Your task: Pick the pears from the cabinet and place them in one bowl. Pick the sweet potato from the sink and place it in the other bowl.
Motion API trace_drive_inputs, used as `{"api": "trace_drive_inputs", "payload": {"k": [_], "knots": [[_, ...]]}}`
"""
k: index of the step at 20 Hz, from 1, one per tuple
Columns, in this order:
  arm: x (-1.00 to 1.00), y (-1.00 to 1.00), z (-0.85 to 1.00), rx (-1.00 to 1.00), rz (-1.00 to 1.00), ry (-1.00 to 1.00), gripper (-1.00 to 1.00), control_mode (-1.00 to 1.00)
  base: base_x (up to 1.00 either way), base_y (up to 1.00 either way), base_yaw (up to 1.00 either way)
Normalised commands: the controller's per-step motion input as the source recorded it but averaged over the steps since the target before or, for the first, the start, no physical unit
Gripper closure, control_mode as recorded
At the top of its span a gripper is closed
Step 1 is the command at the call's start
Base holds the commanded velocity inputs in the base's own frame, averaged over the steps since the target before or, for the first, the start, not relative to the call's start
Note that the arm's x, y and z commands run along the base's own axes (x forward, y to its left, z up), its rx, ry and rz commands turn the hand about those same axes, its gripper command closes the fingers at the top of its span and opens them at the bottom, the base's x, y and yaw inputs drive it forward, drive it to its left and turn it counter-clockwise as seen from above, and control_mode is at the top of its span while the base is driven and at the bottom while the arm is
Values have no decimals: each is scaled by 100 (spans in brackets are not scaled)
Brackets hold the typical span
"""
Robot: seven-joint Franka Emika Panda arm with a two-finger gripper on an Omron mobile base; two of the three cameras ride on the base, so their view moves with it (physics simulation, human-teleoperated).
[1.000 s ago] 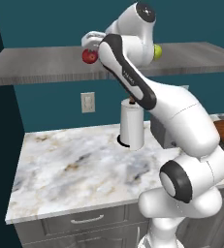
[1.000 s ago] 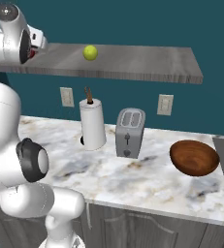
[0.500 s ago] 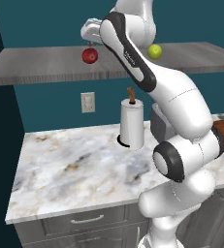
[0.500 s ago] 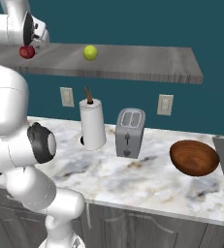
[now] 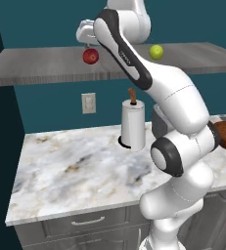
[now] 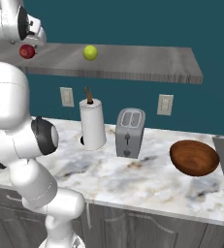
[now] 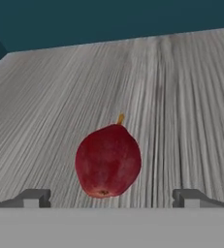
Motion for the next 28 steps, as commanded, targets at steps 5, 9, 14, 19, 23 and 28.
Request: {"api": "trace_drive_inputs", "payload": {"k": [5,9,14,19,23,28], "knots": [[1,0,-7,-1,0,0,-100,-100,0,0,0],[10,0,-21,0,0,0,-100,-100,0,0,0],[19,0,-26,0,0,0,-100,-100,0,0,0],[15,1,-2,0,0,0,-100,-100,0,0,0],[18,6,-1,0,0,0,-100,-100,0,0,0],[23,9,-1,0,0,0,-100,-100,0,0,0]]}}
